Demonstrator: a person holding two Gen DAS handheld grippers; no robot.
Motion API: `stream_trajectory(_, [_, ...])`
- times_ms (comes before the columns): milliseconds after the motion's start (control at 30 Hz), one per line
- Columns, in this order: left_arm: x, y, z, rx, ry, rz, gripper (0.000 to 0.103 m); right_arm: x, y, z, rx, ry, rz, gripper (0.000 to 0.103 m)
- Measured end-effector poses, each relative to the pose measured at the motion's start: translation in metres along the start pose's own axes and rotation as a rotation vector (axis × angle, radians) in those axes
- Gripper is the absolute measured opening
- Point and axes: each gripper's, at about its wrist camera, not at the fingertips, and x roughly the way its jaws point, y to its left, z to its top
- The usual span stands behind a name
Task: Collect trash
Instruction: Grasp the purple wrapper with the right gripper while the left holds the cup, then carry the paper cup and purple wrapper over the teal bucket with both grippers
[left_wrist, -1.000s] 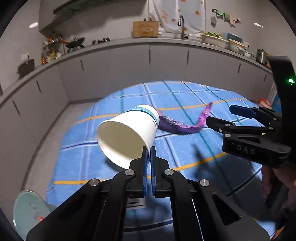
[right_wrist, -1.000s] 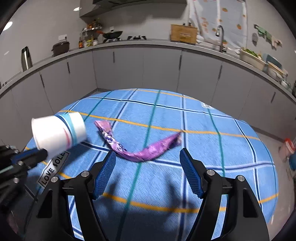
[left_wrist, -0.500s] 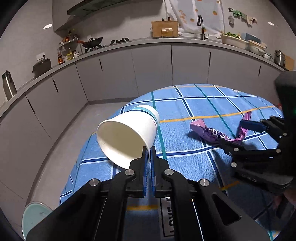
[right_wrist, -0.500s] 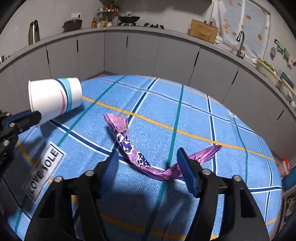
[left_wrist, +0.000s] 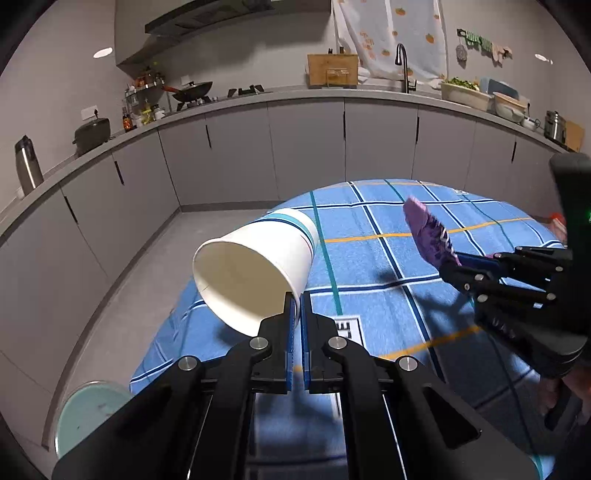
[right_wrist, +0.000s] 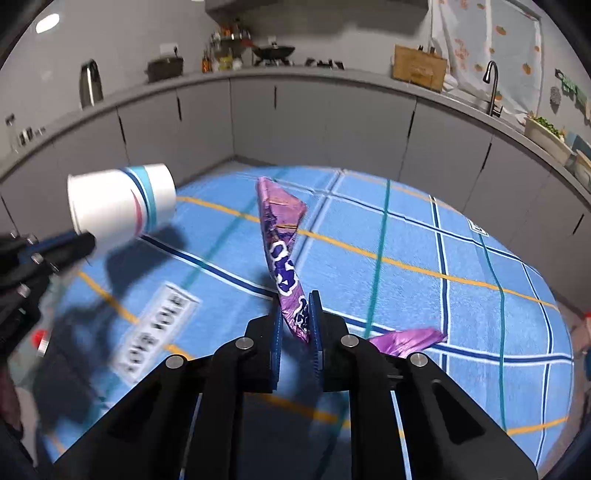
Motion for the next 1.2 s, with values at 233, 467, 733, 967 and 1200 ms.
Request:
stream_trajectory(233, [-0.044, 0.015, -0.015, -0.023, -0.017, 0.018, 0.004, -0.049, 0.025, -0.002, 0.048, -0.080, 0.093, 0.011])
stream_trajectory(467, [-0.076, 0.037, -0.039, -0.048, -0.013, 0.061, 0.004, -0.082, 0.059, -0.002, 0.046, -0.135, 0.159, 0.011])
stream_trajectory(733, [-0.118, 0.070, -0.060, -0.084, -0.030, 0.126, 0.004, -0.112, 0.105, 0.005, -0.004, -0.187, 0.221, 0.011])
stream_trajectory(967, [-0.144, 0.092, -0.073, -0.115, -0.047, 0.163, 0.004, -0.124, 0.138, 0.005, -0.035, -0.200, 0.255, 0.011])
stream_trajectory(1200, [-0.160, 0.112, -0.083, -0.146, -0.052, 0.193, 0.004, -0.128, 0.165, 0.001, -0.065, -0.201, 0.288, 0.011])
